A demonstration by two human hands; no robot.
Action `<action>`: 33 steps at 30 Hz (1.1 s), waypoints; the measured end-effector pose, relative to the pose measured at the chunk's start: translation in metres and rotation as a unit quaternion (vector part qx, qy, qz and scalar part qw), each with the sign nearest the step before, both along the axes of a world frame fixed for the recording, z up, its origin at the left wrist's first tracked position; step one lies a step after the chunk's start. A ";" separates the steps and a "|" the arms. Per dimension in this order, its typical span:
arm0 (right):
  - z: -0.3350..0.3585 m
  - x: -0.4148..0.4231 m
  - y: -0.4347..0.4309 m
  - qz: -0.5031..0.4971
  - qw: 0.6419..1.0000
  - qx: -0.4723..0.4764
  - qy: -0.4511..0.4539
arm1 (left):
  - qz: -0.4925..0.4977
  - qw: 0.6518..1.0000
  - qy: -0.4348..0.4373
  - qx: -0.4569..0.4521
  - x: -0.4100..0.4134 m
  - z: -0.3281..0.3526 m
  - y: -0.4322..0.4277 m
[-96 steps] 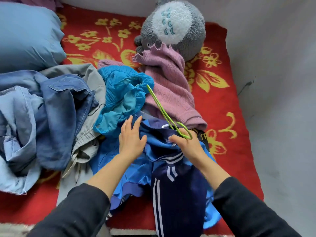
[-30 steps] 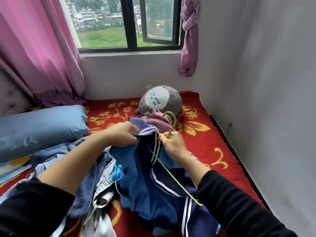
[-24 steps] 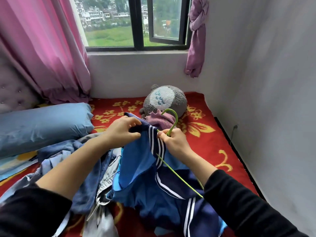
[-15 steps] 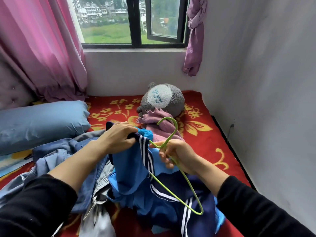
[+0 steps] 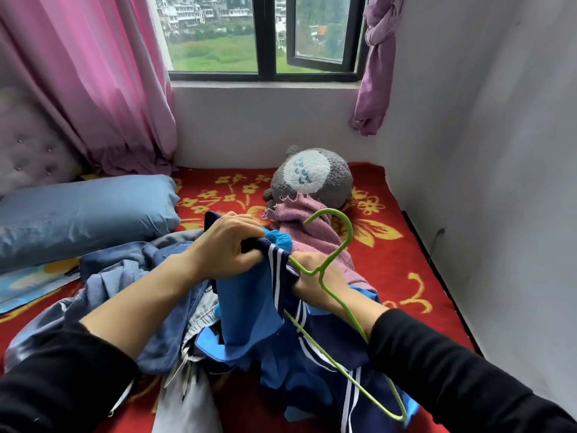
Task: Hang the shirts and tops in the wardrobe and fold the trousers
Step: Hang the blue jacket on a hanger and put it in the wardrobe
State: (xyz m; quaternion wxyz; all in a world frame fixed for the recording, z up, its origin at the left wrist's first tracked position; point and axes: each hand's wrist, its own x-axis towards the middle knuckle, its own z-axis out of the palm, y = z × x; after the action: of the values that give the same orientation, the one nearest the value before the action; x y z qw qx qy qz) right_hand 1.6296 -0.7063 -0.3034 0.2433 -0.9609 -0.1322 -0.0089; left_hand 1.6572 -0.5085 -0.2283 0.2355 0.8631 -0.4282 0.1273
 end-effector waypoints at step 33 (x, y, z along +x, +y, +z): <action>0.096 -0.010 -0.040 -0.216 0.896 0.387 -0.023 | 0.269 0.958 0.062 -0.082 0.012 0.001 0.003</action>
State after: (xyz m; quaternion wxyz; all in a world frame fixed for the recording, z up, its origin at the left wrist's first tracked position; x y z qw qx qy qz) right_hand 1.6200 -0.7464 -0.2077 0.5849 -0.7952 0.0868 -0.1340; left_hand 1.6691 -0.5057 -0.2278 0.2888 0.9302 -0.1531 0.1672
